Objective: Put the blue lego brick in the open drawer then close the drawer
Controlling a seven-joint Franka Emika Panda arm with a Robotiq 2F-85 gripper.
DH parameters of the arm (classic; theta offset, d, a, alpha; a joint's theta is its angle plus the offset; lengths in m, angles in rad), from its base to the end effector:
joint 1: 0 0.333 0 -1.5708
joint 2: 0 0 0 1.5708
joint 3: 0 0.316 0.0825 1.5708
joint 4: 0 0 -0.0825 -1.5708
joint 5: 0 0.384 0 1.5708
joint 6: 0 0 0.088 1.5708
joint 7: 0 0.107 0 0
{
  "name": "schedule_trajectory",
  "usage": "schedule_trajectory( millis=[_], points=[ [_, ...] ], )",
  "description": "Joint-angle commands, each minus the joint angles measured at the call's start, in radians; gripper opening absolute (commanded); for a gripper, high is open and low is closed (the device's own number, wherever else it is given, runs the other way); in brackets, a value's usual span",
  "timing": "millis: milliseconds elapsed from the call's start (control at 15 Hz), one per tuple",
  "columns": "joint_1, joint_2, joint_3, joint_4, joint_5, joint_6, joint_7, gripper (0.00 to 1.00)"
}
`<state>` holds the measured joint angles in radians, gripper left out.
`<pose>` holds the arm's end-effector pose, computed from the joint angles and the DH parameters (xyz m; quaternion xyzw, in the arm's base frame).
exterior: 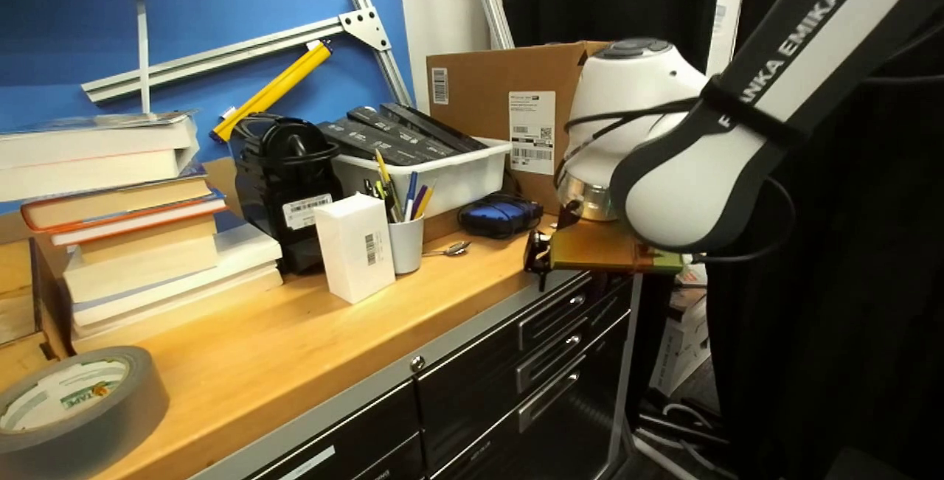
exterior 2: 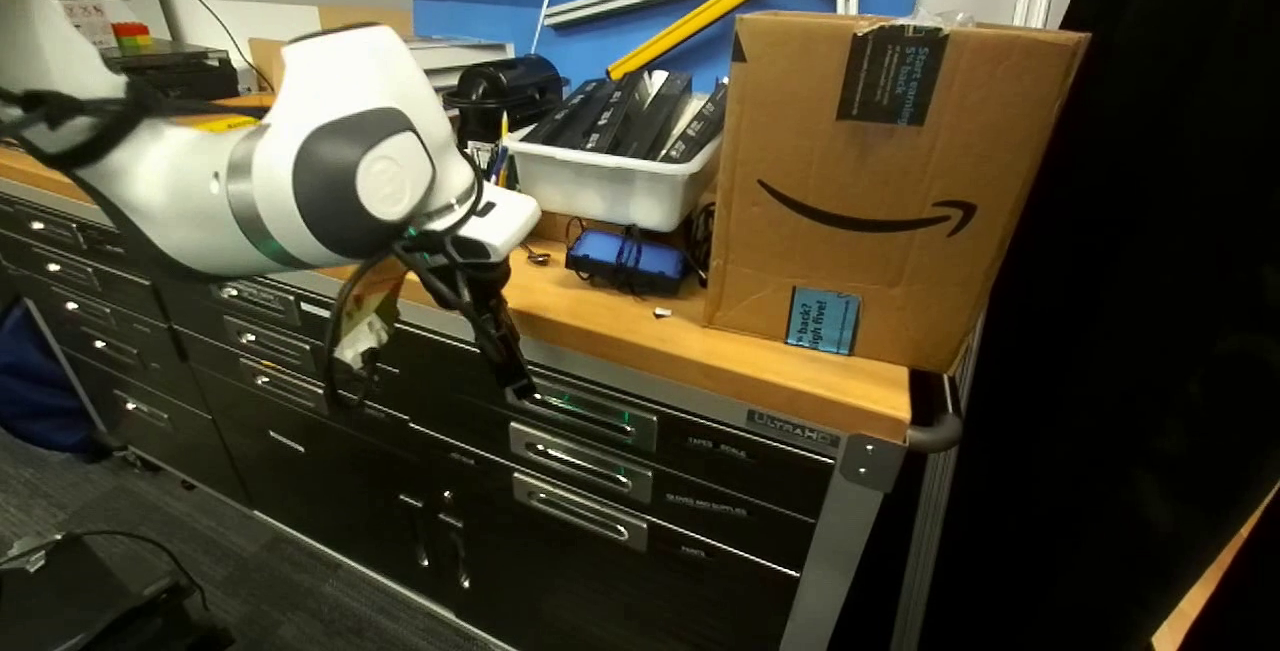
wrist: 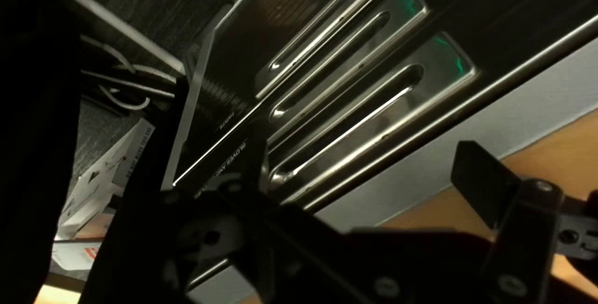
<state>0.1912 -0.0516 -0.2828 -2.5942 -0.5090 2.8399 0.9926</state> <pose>0.4611 -0.0162 0.3014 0.9372 -0.3007 0.1742 0.0295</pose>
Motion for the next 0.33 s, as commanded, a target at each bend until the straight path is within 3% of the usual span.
schedule_trajectory(
  millis=[0, 200, 267],
  points=[
    [0.108, -0.250, 0.002, -0.068, 0.179, -0.243, -0.276, 1.00],
    [0.218, -0.336, -0.028, 0.022, 0.372, -0.486, -0.499, 1.00],
    [0.020, -0.254, 0.146, -0.014, 0.356, -0.372, -0.427, 1.00]
  ],
)
